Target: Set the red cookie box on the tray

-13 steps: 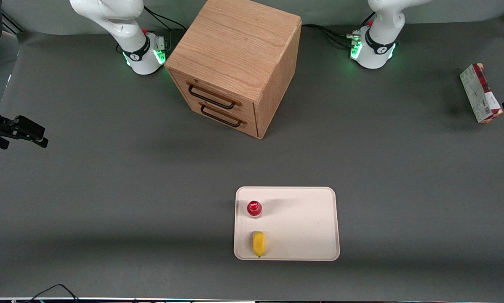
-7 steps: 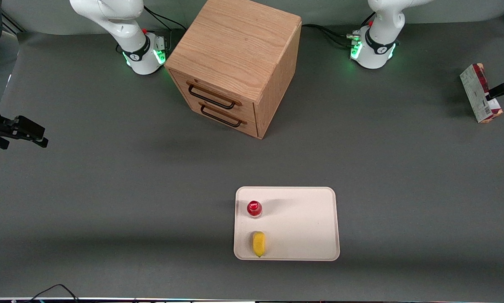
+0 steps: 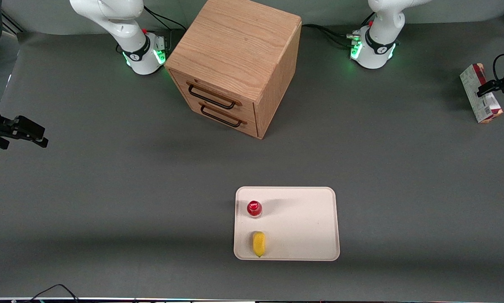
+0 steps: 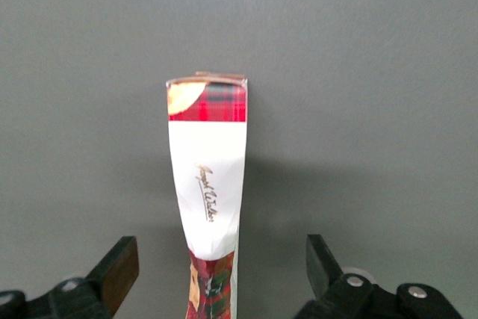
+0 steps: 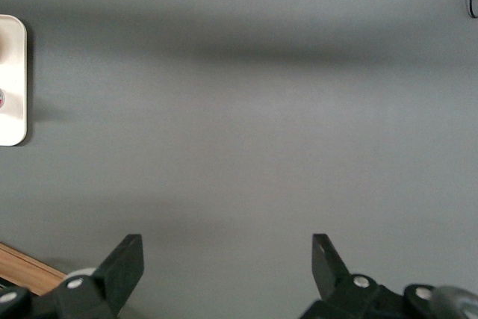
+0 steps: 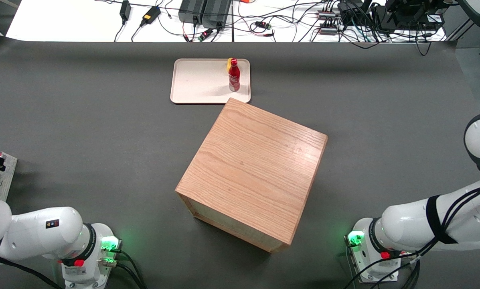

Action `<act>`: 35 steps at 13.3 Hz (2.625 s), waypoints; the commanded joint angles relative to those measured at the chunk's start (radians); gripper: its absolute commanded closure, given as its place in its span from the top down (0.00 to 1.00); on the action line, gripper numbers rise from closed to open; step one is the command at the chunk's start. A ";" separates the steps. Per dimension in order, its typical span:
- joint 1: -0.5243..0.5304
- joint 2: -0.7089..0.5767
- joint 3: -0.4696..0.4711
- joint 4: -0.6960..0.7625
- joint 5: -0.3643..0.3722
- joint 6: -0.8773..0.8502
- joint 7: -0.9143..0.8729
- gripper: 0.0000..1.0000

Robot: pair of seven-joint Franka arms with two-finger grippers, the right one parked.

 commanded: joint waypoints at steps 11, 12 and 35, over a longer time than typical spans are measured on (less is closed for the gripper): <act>0.039 0.075 -0.004 -0.026 -0.015 0.082 0.048 0.67; 0.038 0.075 -0.004 -0.026 -0.018 0.082 0.048 0.57; -0.042 0.139 -0.677 0.891 -0.005 -0.799 -0.606 0.00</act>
